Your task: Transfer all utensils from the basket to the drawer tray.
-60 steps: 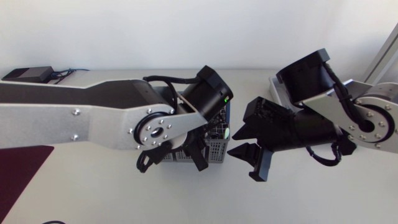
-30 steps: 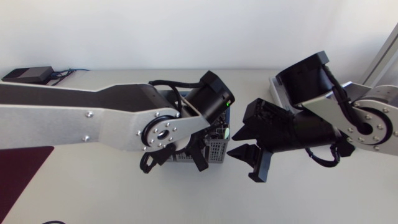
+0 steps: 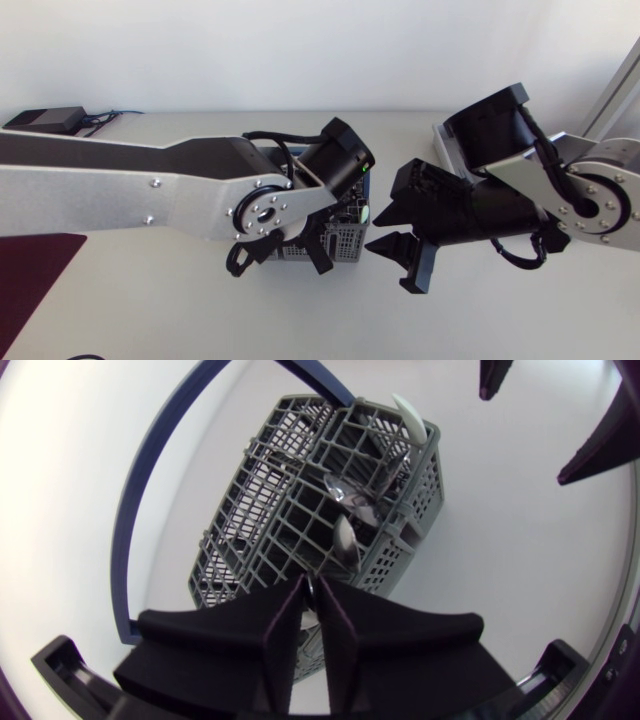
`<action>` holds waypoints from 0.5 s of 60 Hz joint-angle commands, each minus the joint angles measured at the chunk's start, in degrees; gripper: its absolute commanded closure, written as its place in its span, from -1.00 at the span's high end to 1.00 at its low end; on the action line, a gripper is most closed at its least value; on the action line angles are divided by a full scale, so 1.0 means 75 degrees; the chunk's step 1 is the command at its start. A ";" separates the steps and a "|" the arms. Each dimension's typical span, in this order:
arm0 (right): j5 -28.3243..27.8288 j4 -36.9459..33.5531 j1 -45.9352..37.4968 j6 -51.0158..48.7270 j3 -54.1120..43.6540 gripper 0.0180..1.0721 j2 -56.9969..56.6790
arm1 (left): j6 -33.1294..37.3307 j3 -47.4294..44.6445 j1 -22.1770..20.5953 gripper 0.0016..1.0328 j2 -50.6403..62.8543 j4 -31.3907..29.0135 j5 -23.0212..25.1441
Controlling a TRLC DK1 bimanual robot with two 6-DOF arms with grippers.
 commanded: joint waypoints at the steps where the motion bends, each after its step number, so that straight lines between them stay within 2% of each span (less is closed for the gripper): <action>1: 0.0007 0.0079 -0.0015 -0.0015 -0.0232 0.09 -0.0035 | -0.0059 -0.0123 0.0073 -0.89 0.0157 -0.0051 -0.0099; 20: -0.0017 0.0068 -0.0027 -0.0027 -0.0279 0.09 -0.0070 | 0.0093 -0.0134 -0.0056 -0.93 -0.0300 -0.0086 -0.0134; 30: -0.0029 0.0079 -0.0027 -0.0051 -0.0314 0.09 -0.0141 | 0.0292 -0.0134 -0.0127 -0.93 -0.0628 -0.0086 -0.0380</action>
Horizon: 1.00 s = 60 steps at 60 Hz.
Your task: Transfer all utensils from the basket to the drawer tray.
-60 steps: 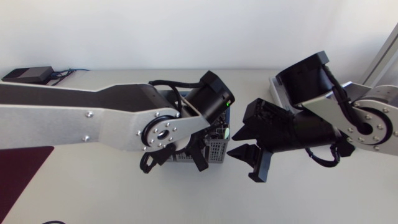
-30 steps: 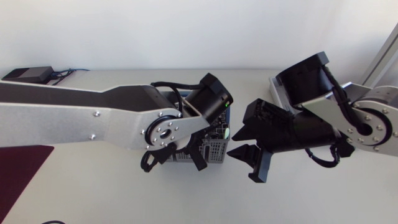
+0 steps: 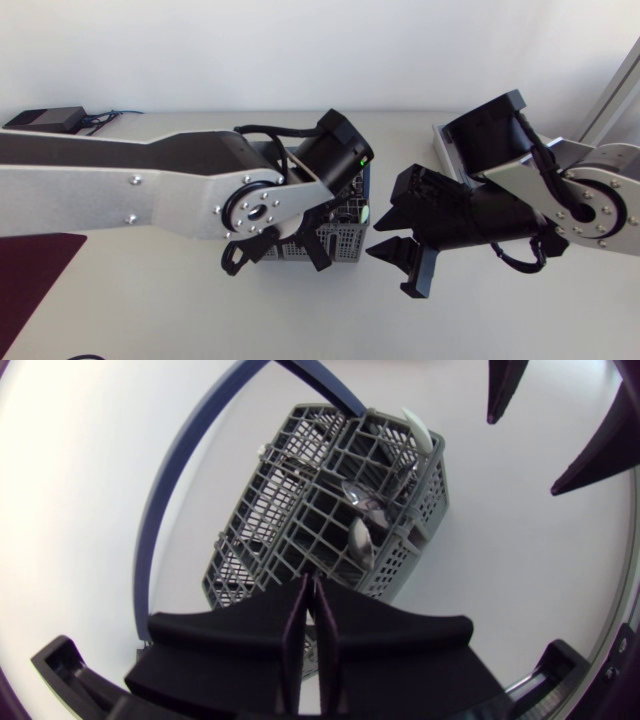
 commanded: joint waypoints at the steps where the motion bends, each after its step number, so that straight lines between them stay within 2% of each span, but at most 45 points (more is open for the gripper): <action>1: -0.0023 0.0071 -0.0033 -0.0051 -0.0195 0.09 -0.0152 | 0.0216 -0.0134 -0.0083 -0.93 -0.0372 -0.0057 -0.0209; 15: -0.0035 0.0047 -0.0044 -0.0086 -0.0242 0.12 -0.0270 | 0.0591 -0.0099 -0.0235 -0.93 -0.0946 -0.0127 -0.0478; 36: -0.0035 -0.0094 -0.0056 -0.0121 -0.0265 0.14 -0.0645 | 0.0720 0.0405 -0.0681 -0.93 -0.2001 -0.1123 -0.0466; 52: -0.0035 -0.0129 -0.0068 -0.0086 -0.0230 0.14 -0.1125 | 0.0556 0.0756 -0.0763 -0.93 -0.2563 -0.1299 -0.0232; 60: 0.0036 -0.0035 -0.0044 -0.0051 -0.0171 0.14 -0.1406 | 0.0146 0.1225 -0.0528 -0.93 -0.2716 -0.1440 0.0412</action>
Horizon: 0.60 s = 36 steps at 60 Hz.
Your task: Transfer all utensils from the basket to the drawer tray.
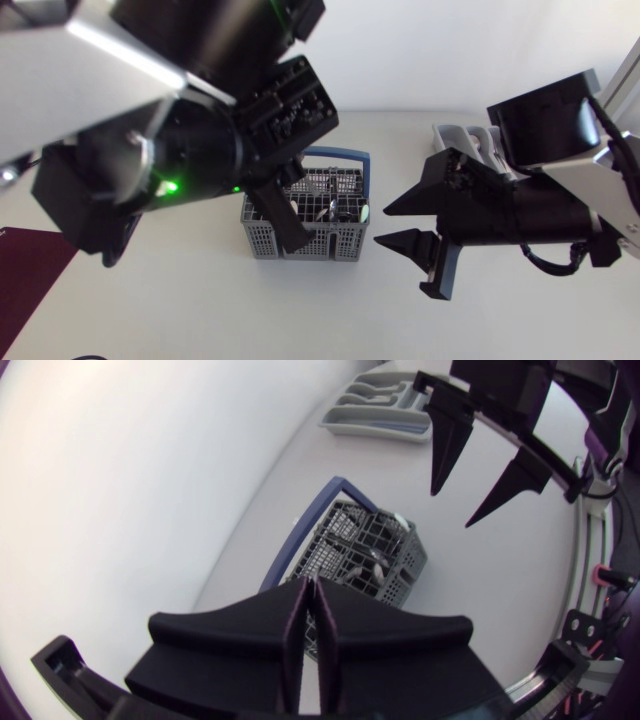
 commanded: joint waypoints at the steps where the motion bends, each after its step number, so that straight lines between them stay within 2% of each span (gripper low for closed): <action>1: 0.0086 0.0053 -0.0018 0.0037 -0.0066 0.14 -0.0244 | -0.0431 0.0552 0.0250 -0.94 -0.0139 -0.0149 0.0466; 9: 0.0343 0.0381 0.0146 0.0143 -0.0055 0.14 -0.0431 | -0.1017 0.0857 0.0672 -0.93 0.0107 -0.0254 0.1462; 15: 0.0812 0.0803 0.0404 0.0201 -0.0160 0.14 -0.0525 | -0.1392 0.1056 0.1047 -0.93 0.0282 -0.0289 0.2189; 17: 0.1011 0.1014 0.0568 0.0236 -0.0207 0.14 -0.0548 | -0.1662 0.1232 0.1387 -0.93 0.0470 -0.0430 0.2880; 26: 0.2043 0.1729 0.1341 0.0330 -0.0301 0.14 -0.0513 | -0.2166 0.1630 0.2114 -0.93 0.1079 -0.0793 0.4568; 36: 0.2769 0.2455 0.1798 0.0330 -0.0441 0.14 -0.0209 | -0.2435 0.1970 0.2489 -0.93 0.1548 -0.1098 0.5669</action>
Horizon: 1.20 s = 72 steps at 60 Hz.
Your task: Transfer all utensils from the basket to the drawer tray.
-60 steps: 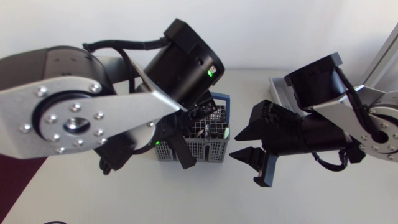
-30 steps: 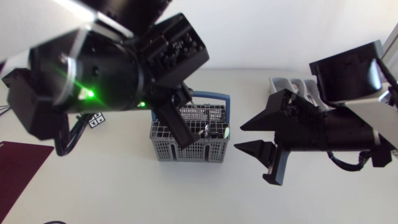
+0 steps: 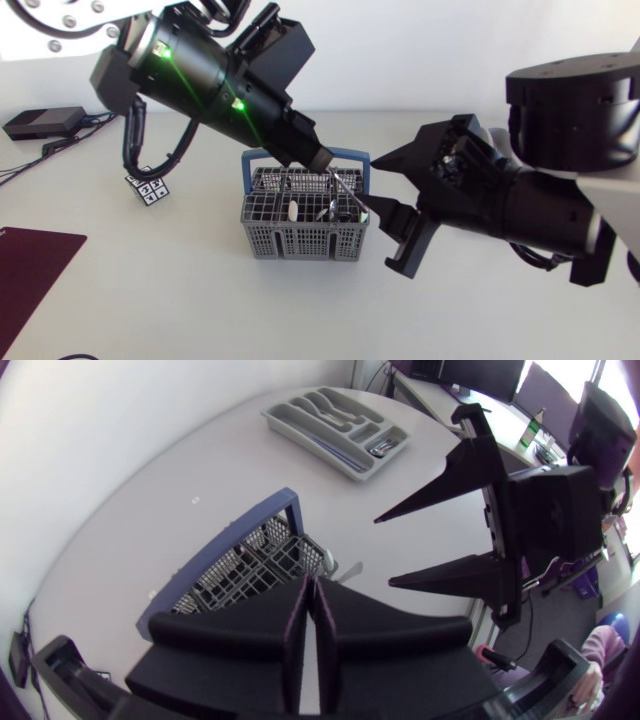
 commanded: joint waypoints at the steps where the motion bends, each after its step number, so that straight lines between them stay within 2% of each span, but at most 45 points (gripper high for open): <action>1: 0.0278 0.0311 0.0225 0.0152 -0.0302 0.14 0.0226 | -0.0399 0.0402 0.0181 -0.93 0.0240 -0.0180 0.0415; 5: 0.0430 0.0498 0.0330 0.0164 -0.0302 0.14 0.0366 | -0.0504 0.0520 0.0333 -0.93 0.0451 -0.0309 0.0966; 18: 0.0723 0.1014 0.0565 0.0316 -0.0290 0.11 0.0835 | -0.0527 0.0649 0.0450 -0.93 0.0626 -0.0368 0.1634; 25: 0.1039 0.1225 0.0670 0.0328 -0.0266 -0.24 0.1023 | -0.0527 0.0649 0.0532 -0.93 0.0697 -0.0403 0.1845; 35: 0.1086 0.1213 0.0658 0.0316 -0.0208 -0.70 0.1058 | -0.0539 0.0649 0.0614 -0.93 0.0720 -0.0438 0.1892; 47: 0.1051 0.1084 0.0647 0.0281 -0.0208 -0.89 0.1058 | -0.0551 0.0637 0.0638 -0.93 0.0708 -0.0461 0.1962; 56: 0.0992 0.0885 0.0635 0.0293 -0.0184 -0.89 0.1011 | -0.0539 0.0637 0.0649 -0.92 0.0673 -0.0461 0.1950; 60: 0.0934 0.0814 0.0635 0.0281 -0.0173 -0.89 0.0952 | -0.0539 0.0649 0.0649 -0.83 0.0638 -0.0461 0.1950; 65: 0.0770 0.0639 0.0623 0.0281 -0.0161 -0.89 0.0905 | -0.0563 0.0707 0.0685 -0.61 0.0591 -0.0450 0.1950; 66: 0.0735 0.0603 0.0612 0.0293 -0.0149 -0.89 0.0882 | -0.0563 0.0742 0.0720 -0.51 0.0568 -0.0426 0.1950; 72: 0.0512 0.0393 0.0565 0.0293 -0.0173 -0.89 0.0765 | -0.0598 0.0930 0.0895 -0.22 0.0556 -0.0403 0.1962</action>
